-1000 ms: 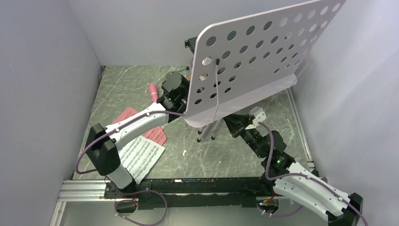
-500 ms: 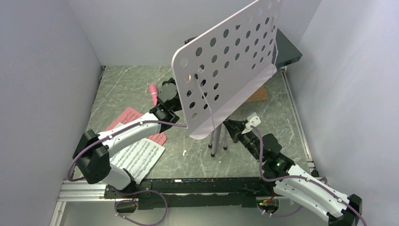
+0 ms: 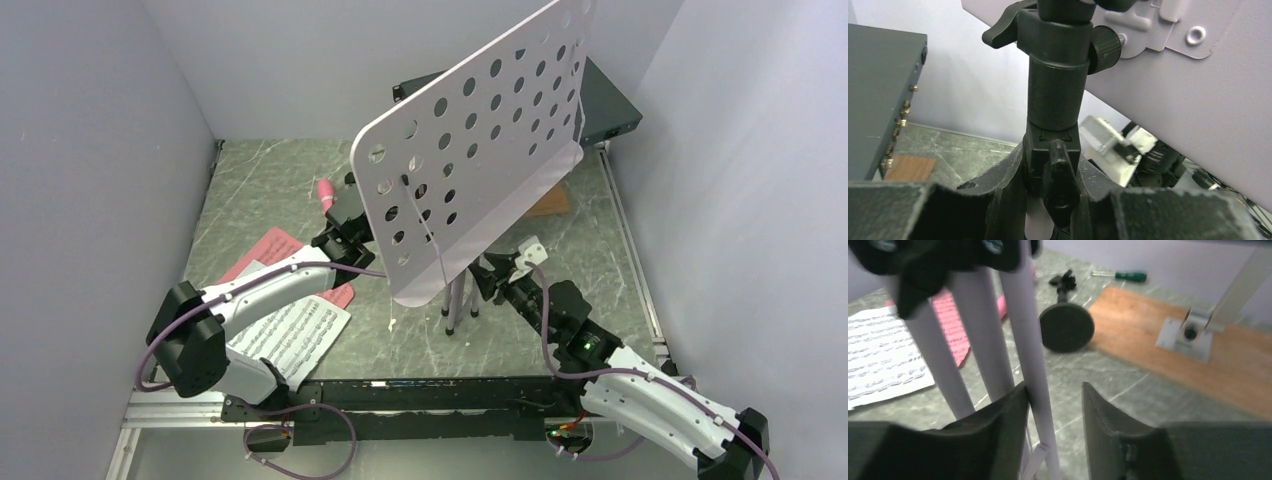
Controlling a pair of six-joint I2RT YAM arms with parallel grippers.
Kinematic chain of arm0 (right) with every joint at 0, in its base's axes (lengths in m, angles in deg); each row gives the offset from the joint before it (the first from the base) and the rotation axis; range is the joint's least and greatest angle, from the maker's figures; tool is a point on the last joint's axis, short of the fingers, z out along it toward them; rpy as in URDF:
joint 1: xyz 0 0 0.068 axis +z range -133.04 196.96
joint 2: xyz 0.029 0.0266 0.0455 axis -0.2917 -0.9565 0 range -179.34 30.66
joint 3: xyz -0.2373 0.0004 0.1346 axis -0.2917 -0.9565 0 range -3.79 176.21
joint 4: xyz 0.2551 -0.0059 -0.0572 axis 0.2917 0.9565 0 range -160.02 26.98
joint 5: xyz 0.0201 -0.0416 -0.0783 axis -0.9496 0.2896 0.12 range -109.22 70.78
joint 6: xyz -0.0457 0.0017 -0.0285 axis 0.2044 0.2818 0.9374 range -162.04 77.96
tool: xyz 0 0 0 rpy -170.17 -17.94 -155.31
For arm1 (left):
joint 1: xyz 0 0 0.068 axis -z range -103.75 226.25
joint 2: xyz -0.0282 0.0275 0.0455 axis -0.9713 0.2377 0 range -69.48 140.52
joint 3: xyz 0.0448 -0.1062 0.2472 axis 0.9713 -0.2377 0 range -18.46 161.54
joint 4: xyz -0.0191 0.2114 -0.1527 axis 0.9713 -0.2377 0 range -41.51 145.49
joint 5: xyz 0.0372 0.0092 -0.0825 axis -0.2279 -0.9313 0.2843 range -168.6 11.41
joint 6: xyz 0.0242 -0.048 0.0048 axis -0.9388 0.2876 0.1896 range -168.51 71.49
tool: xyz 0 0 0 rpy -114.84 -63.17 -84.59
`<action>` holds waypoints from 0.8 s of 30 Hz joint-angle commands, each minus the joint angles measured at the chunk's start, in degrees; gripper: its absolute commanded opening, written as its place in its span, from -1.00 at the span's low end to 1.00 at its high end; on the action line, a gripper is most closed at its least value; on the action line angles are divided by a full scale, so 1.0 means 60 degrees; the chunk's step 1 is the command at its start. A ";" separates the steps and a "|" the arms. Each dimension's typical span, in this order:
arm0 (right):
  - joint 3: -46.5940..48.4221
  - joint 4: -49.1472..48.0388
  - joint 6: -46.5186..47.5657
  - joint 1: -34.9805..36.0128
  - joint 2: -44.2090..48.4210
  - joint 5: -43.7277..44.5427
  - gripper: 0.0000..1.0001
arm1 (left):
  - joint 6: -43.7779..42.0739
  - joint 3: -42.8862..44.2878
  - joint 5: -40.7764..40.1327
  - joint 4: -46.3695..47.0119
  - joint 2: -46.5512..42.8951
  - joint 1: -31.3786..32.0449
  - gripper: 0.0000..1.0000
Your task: Set up the instrument practice props
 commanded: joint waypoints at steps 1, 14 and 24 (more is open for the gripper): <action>0.0689 0.2455 -0.0796 -0.0225 0.0350 0.0725 0.09 | 0.0380 0.0567 0.0575 0.1815 -0.1359 0.0167 -1.00; 0.1970 0.1817 -0.3104 -0.0238 0.2121 -0.0861 0.88 | 0.0550 0.0942 0.0867 0.2007 -0.1063 0.0190 -1.00; 0.2978 0.0168 -0.2284 -0.0234 0.0626 -0.2340 0.74 | 0.1086 0.1586 0.1114 0.2587 -0.0507 0.0210 -1.00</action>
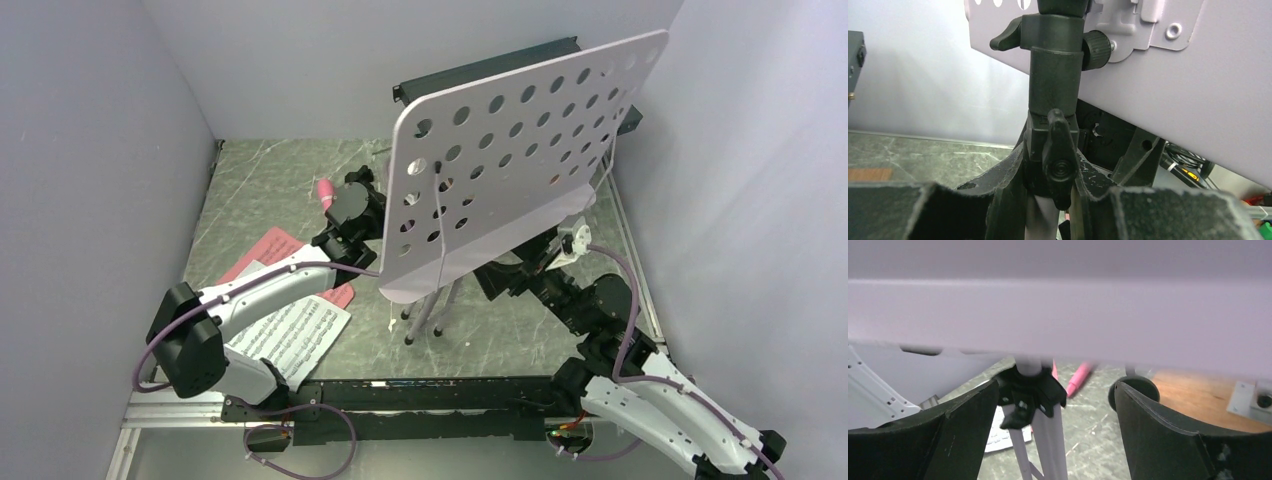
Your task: Set up the instrument practice props
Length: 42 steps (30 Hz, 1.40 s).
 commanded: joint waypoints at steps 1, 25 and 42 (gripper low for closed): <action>0.0723 -0.1167 0.0218 0.0007 -0.0262 -0.0697 0.74 | 0.0590 0.1382 -0.0163 0.2766 -0.0340 0.0087 -1.00; -0.0183 -0.1906 0.1289 0.0247 -0.1420 0.0774 0.01 | 0.2523 0.2835 -0.0107 0.4929 0.1293 0.0188 -1.00; -0.1284 -0.0194 0.1879 0.0621 -0.0511 0.2486 0.20 | 0.2895 0.4357 0.0225 0.5198 0.1456 0.0182 -1.00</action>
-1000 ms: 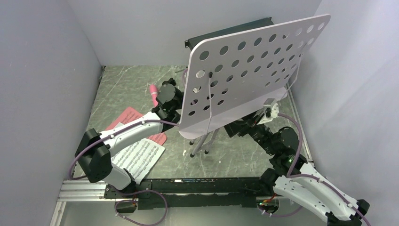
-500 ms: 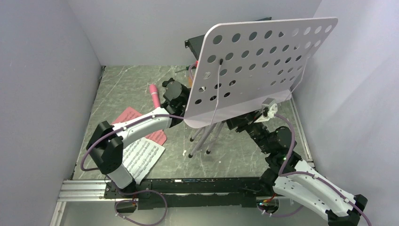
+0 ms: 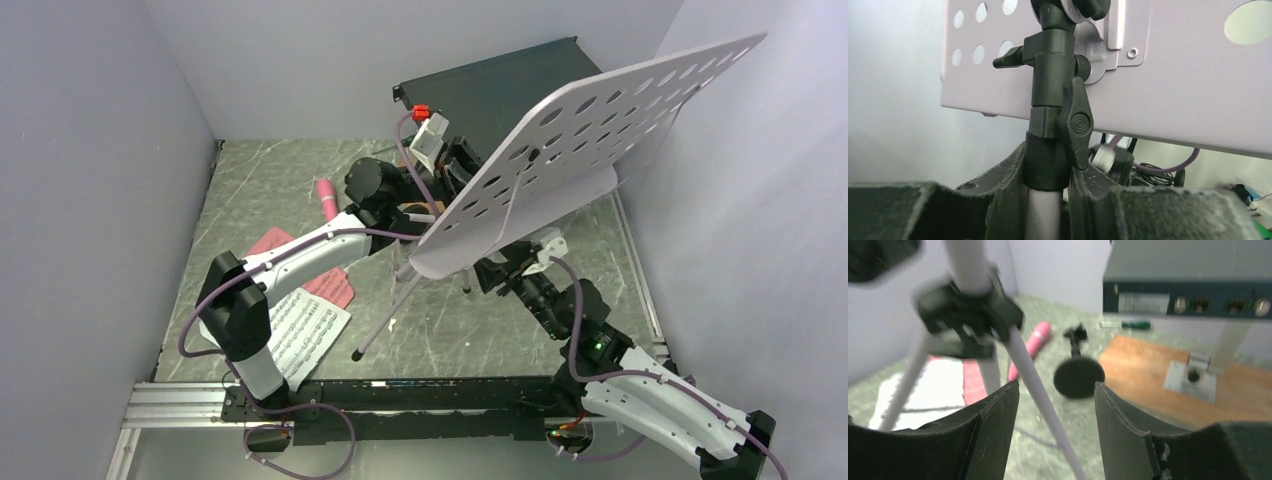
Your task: Set up the instrument practice props
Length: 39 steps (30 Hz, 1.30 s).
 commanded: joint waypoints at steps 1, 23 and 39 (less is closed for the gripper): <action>0.0006 0.1422 -0.0078 0.0035 0.0140 0.0566 0.21 | 0.0314 0.0964 -0.1018 0.2802 -0.1197 0.0212 -1.00; 0.0942 -0.2784 -0.2031 0.0035 0.0341 -0.1949 0.86 | 0.1463 0.1344 -0.1283 0.3866 -0.0711 0.0224 -1.00; 0.1585 -0.3374 -0.0866 0.0176 -0.1588 -0.1585 0.57 | 0.2354 0.1477 -0.1671 0.4575 -0.0197 0.0222 -1.00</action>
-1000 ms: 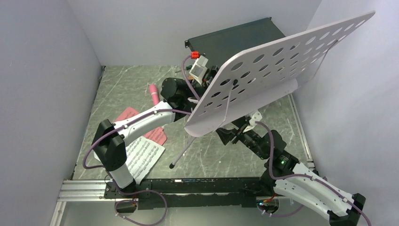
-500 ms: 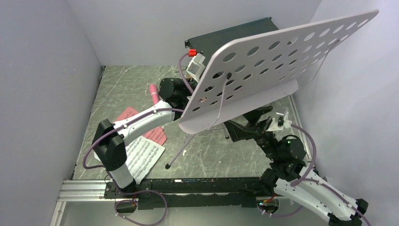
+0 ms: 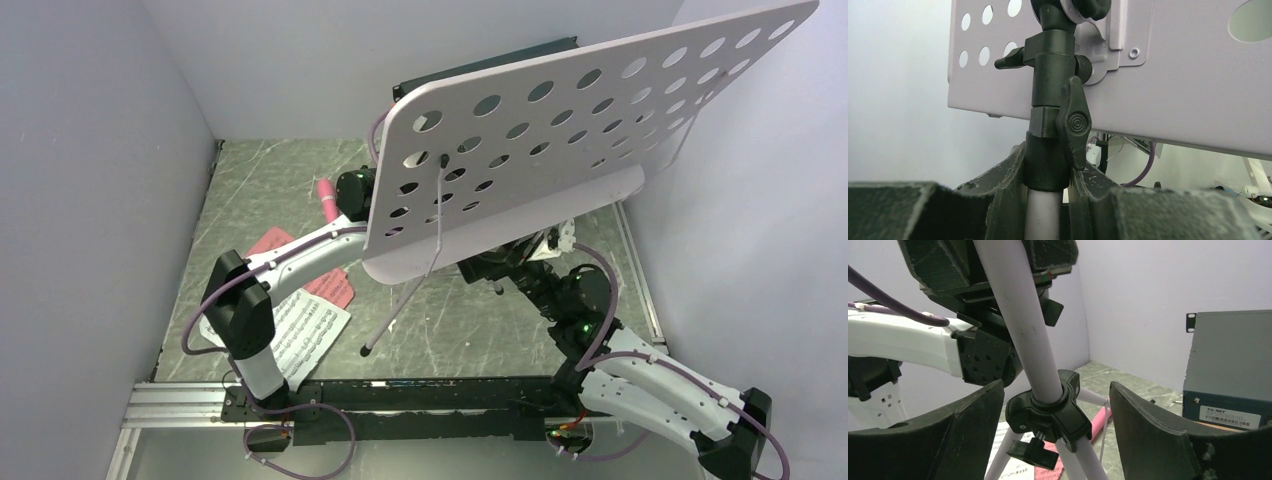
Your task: Set up the instrument practice props
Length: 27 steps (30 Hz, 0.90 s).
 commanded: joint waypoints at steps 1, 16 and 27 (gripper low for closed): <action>0.0532 -0.0369 0.0583 0.0135 -0.0001 0.0513 0.57 | 0.0563 0.0978 -0.1669 0.1704 -0.0314 0.0012 -1.00; 0.0767 0.0975 0.1808 0.0958 -0.0833 0.1531 0.16 | 0.1053 0.0965 -0.1864 0.2231 0.0007 -0.0013 -1.00; -0.0586 0.1177 0.2083 0.1507 -0.0761 0.2926 0.00 | 0.0872 0.1025 -0.1699 0.2071 -0.0472 -0.0030 -1.00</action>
